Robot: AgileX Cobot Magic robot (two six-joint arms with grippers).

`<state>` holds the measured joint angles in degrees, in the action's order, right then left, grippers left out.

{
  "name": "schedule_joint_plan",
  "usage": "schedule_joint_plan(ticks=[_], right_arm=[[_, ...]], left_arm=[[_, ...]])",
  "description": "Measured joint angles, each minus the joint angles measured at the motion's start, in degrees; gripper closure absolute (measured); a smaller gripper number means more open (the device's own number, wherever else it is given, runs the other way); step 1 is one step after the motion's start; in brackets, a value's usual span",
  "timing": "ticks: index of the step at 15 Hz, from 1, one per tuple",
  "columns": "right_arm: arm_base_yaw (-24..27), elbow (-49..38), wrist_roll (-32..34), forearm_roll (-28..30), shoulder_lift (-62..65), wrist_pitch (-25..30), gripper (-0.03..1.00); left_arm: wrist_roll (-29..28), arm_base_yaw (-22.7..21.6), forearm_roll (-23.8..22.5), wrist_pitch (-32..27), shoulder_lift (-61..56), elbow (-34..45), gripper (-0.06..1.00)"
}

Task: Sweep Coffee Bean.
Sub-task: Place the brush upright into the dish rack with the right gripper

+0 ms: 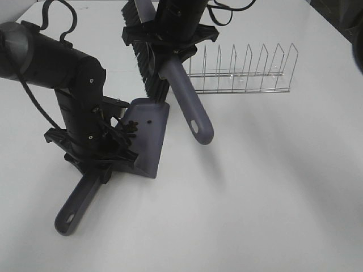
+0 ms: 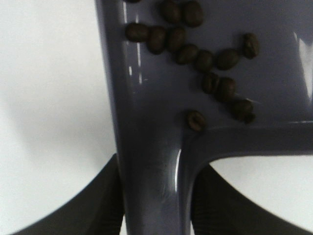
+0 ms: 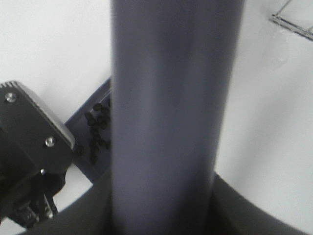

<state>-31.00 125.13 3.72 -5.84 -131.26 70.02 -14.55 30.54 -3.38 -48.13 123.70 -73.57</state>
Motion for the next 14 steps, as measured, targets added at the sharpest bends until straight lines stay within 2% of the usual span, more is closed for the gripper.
schedule_joint_plan(ticks=[5, 7, 10, 11, 14], right_arm=[[0.06, -19.54, 1.20, 9.80, 13.46, 0.57, 0.70], [1.66, -26.01, 1.95, 11.00, 16.62, 0.74, 0.70], [8.82, -32.83, 2.98, 9.97, 17.36, 0.74, 0.70], [13.29, -35.41, 2.98, 9.97, 17.07, 0.74, 0.70], [17.70, -35.58, 2.46, 9.68, 15.13, 0.69, 0.70]], left_arm=[[0.46, 0.00, 0.23, 0.06, 0.00, 0.00, 0.62], [1.32, 0.00, 0.92, 0.11, 0.00, 0.00, 0.62], [1.89, -0.17, 1.32, 0.17, 0.00, 0.00, 0.62], [1.95, -0.17, 1.38, 0.17, 0.00, 0.00, 0.62], [2.12, -0.17, 1.38, 0.17, 0.00, -0.11, 0.62]])
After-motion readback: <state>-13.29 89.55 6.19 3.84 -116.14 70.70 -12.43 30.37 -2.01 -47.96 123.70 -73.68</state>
